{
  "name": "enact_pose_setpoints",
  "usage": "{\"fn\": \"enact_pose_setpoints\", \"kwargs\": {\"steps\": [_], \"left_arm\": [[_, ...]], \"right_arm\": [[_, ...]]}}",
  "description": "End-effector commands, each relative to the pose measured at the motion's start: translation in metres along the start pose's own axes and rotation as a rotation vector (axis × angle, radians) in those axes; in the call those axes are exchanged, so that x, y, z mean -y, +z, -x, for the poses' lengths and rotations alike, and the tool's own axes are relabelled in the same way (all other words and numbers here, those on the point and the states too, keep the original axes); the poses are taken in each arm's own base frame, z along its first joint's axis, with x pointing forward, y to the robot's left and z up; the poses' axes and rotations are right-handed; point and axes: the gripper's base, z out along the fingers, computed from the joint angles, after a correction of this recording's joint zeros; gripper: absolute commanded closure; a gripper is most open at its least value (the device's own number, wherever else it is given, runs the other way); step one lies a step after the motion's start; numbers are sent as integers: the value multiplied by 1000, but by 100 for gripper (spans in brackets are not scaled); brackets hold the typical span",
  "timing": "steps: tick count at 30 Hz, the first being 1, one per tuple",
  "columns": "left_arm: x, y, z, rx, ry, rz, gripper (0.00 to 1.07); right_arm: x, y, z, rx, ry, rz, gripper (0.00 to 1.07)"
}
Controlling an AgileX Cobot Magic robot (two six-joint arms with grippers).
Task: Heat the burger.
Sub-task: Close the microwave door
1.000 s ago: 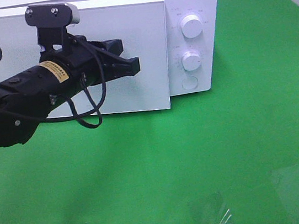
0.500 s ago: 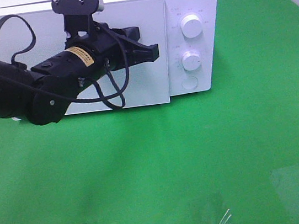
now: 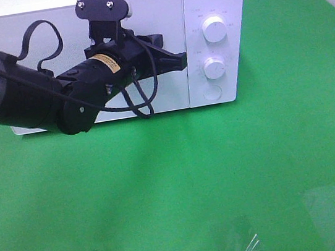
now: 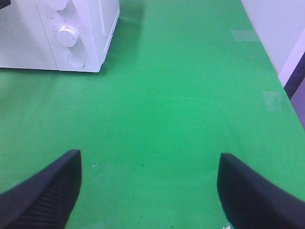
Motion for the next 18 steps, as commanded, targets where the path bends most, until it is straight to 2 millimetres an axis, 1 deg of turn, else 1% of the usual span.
{"fn": "enact_pose_setpoints", "kwargs": {"steps": [1,2,3,4,5,8,9,10,12,15,16,17,18], "left_arm": [[-22,5,10,60,-85,99,107],[-21,3,13,48,-86,94,107],[-13,1,17,9,-74,64,107],[-13,1,17,9,-74,64,107],[-5,-2,18,-46,-57,32,107],[1,-5,19,-75,-48,13,107],[13,-10,19,-141,-35,-22,107],[13,-10,19,-141,-35,-22,107],[34,-22,17,-305,-4,-84,107],[37,-25,17,-336,-2,-92,106],[47,-32,16,-407,9,-119,89],[56,-40,16,-470,20,-143,65],[56,-40,16,-470,20,-143,65]], "right_arm": [[1,-3,-2,24,7,-8,32],[1,-3,-2,24,7,-8,32],[1,-3,-2,24,8,-8,32],[1,-3,-2,24,8,-8,32],[1,-3,-2,24,8,-8,32],[1,-3,-2,24,8,-8,32],[1,-3,-2,24,8,-8,32],[1,-3,-2,24,8,-8,32],[1,-3,-2,24,8,-8,32],[1,-3,-2,24,8,-8,32],[1,-3,-2,24,9,-8,32],[1,-3,-2,24,9,-8,32],[1,-3,-2,24,9,-8,32]]}}
